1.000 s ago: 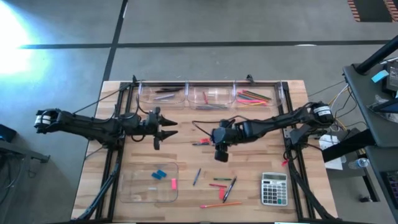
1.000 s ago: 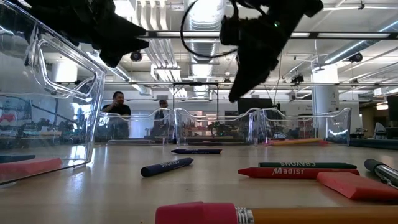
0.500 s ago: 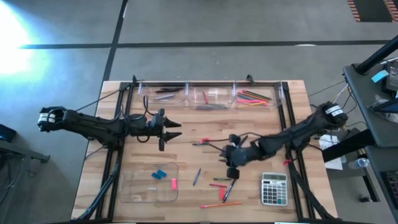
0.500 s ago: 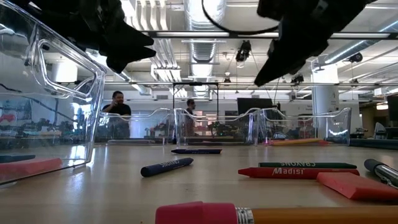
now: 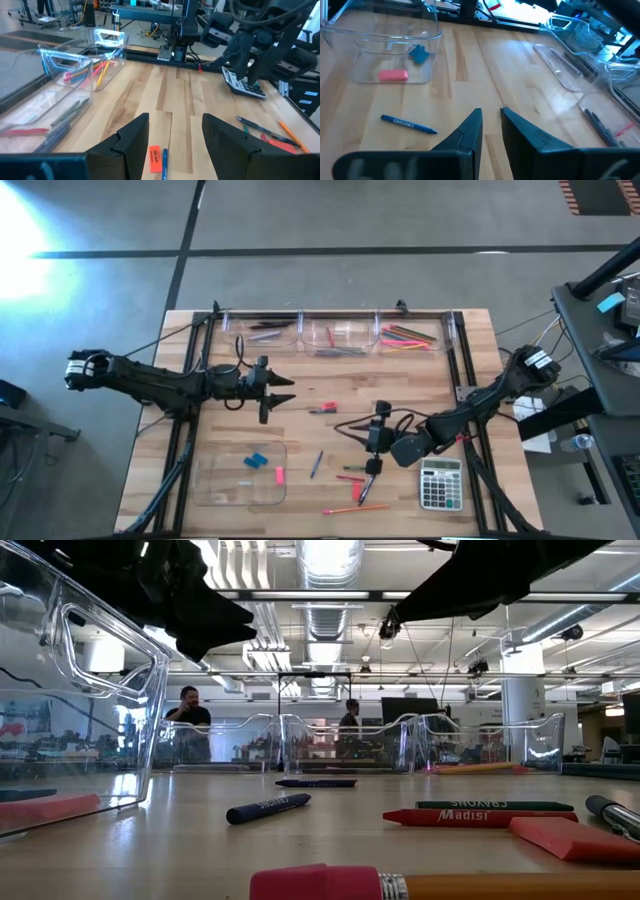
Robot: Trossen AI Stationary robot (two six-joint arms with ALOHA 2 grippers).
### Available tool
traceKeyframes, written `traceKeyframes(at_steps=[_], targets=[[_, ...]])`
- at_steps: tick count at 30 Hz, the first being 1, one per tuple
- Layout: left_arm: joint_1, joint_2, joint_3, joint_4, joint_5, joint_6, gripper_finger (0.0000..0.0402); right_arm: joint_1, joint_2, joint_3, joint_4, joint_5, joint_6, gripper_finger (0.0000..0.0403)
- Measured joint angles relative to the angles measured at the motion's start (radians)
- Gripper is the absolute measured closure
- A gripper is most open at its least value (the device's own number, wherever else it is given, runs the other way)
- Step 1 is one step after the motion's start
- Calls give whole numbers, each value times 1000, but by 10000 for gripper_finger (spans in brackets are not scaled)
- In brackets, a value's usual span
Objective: Sort crayons/erasers/pens/pencils in bins
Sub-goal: Put the blue crayon into the top middle transparent bin
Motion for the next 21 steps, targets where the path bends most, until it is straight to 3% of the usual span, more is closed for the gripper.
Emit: traceKeyframes(at_steps=[9, 21], targets=[[0, 37, 52, -23, 47, -17, 231, 0, 1, -7, -4, -5, 43, 346], [-2, 276, 205, -217, 56, 15, 231, -2, 2, -15, -4, -5, 52, 346]])
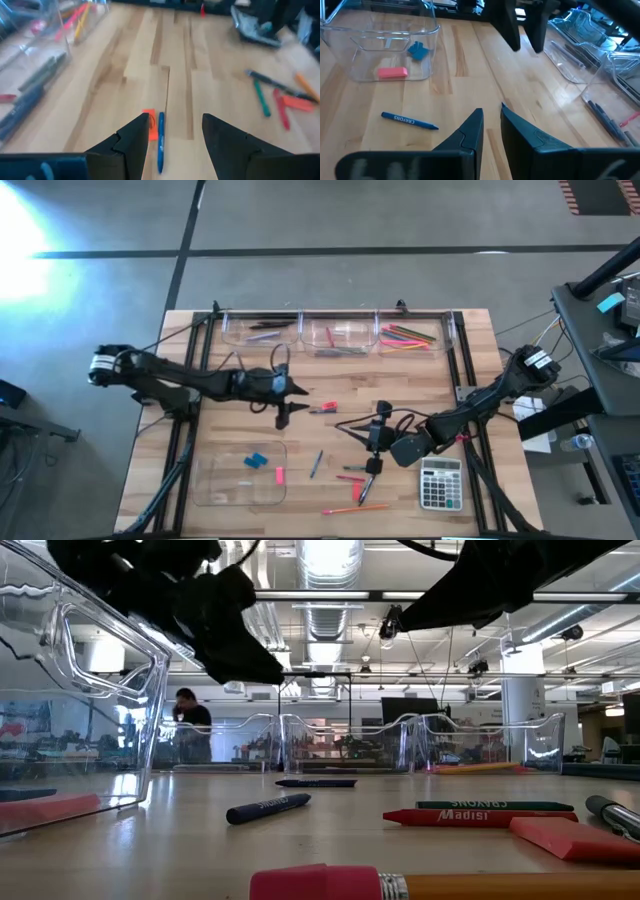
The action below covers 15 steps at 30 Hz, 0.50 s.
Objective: Sort crayons/erasers/pens/pencils in bins
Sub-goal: Put the blue crayon into the top middle transparent bin
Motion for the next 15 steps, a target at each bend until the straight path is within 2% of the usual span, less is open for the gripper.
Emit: traceKeyframes(at_steps=[8, 15], targets=[[0, 150, 91, -3, -1, 18, 203, 0, 1, -5, -1, 0, 1, 346], [0, 230, 126, -8, -2, 23, 171, 0, 1, -9, -5, 0, 0, 346]])
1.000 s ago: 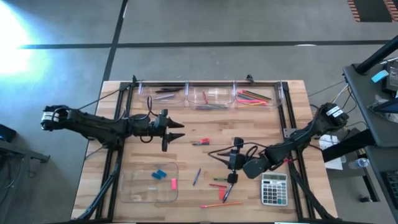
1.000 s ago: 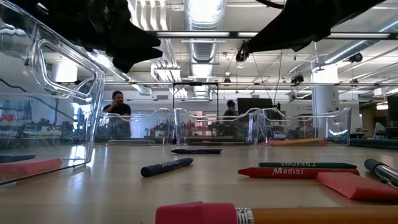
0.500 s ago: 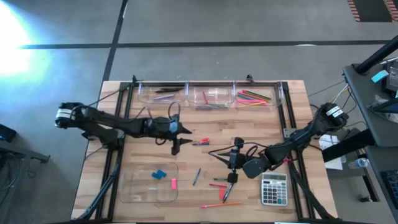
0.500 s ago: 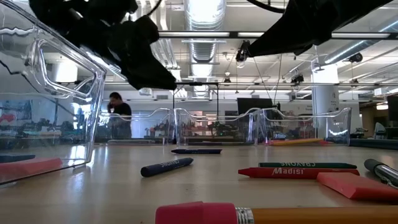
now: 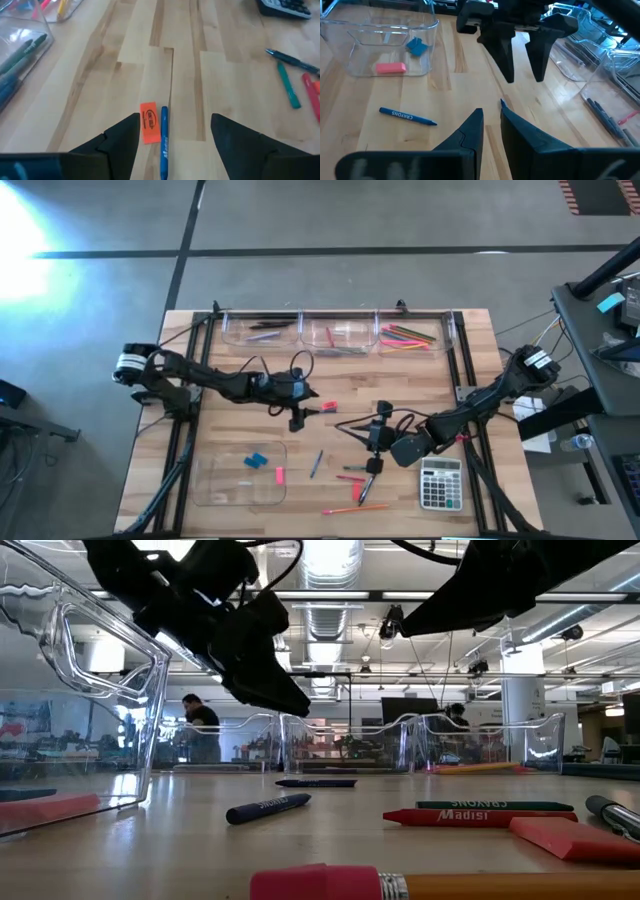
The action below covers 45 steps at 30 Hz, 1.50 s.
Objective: Sort crayons/erasers/pens/pencils in bins
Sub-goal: Put the blue crayon into the top middle transparent bin
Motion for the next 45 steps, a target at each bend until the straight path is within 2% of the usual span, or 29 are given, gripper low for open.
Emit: traceKeyframes(at_steps=[16, 24, 36, 40, 45], targets=[[-8, 129, 121, -172, -4, 51, 168, 0, 0, -15, 2, 24, 0, 346], [-19, 218, 217, -330, -8, 60, 168, 0, 0, -21, 2, 26, 1, 346], [-18, 265, 245, -415, -19, 56, 170, 0, 0, -30, 5, 27, 1, 346], [-19, 267, 245, -415, -19, 81, 195, 0, 0, -30, 5, 27, 2, 346], [-20, 267, 249, -426, -12, 86, 258, 0, 0, -31, 6, 27, 9, 346]])
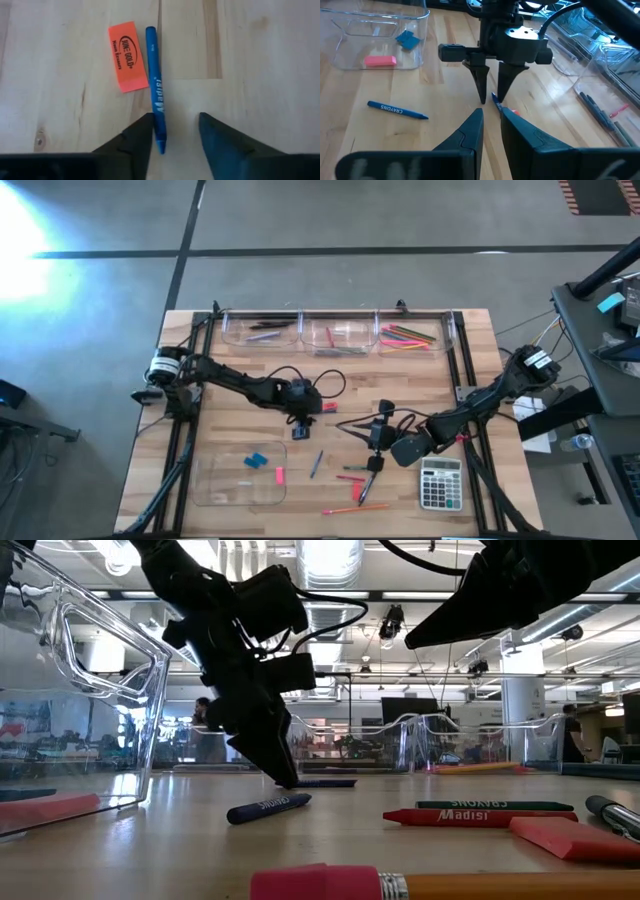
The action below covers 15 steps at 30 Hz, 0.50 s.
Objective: Sort crayons/erasers/pens/pencils in bins
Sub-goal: Put the blue crayon into the top middle transparent bin
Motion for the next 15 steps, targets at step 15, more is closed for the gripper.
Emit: traceKeyframes(at_steps=[15], targets=[[2, -29, 3, -65, 5, 77, 393, 0, 0, 0, 0, 0, 8, 346]])
